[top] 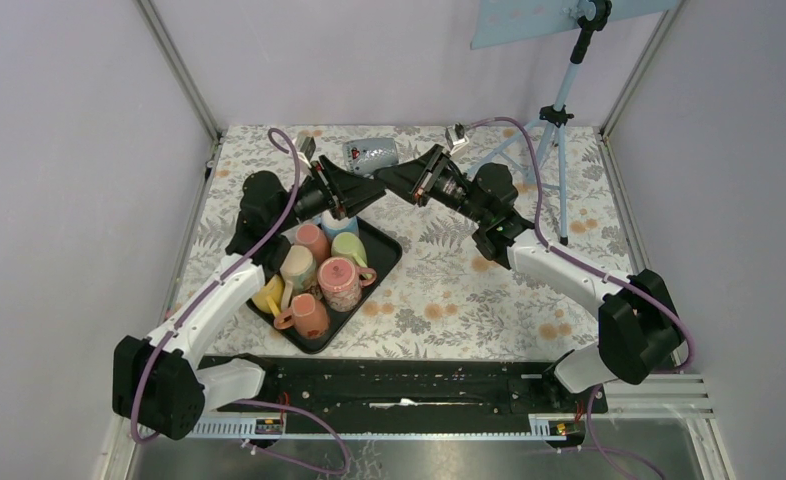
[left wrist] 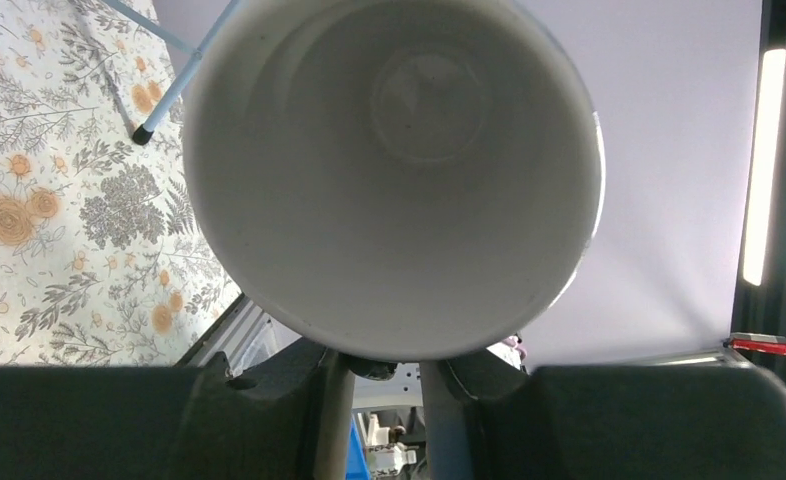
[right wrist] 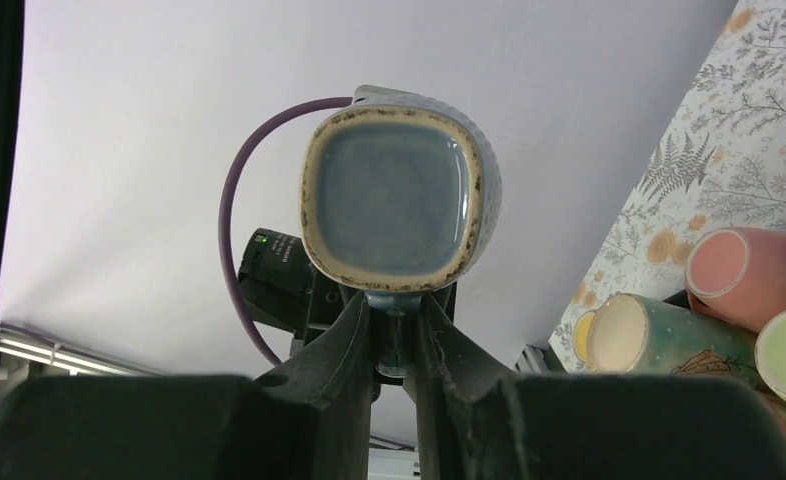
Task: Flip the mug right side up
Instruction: Turn over the cup on the tray, then place the cup at the center of the board, then turn over the cup on the tray.
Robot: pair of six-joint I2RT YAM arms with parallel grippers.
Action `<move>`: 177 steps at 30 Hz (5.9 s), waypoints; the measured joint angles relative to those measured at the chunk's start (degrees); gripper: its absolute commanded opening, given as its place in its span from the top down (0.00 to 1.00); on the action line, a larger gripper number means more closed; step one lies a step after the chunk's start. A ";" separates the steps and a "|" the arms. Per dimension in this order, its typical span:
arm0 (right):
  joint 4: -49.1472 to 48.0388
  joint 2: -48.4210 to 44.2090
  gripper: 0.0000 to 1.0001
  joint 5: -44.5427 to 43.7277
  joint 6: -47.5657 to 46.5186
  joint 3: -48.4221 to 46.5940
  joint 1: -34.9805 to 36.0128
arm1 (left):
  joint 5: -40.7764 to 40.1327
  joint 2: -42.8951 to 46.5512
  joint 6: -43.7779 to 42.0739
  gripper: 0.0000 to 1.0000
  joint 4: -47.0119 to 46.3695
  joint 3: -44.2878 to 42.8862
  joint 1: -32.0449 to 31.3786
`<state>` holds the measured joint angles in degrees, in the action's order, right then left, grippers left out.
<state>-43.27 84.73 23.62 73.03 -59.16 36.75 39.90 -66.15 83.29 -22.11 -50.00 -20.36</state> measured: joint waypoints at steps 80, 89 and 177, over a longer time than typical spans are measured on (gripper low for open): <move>76.11 -36.87 0.00 -42.40 -35.89 0.85 2.25 | -49.57 -69.09 -59.84 1.00 69.72 -76.70 -16.37; 76.24 -35.34 0.00 -41.38 -35.85 0.85 2.25 | -48.15 -74.64 -60.81 1.00 71.73 -80.43 -13.14; 39.34 19.28 0.00 -22.10 -47.52 -5.73 12.35 | -43.36 12.46 -52.61 0.01 66.31 -18.23 -12.70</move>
<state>-3.92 104.01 1.52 25.52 -64.88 49.10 -3.46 -53.69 30.68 44.21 -68.23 -33.06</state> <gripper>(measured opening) 0.995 0.986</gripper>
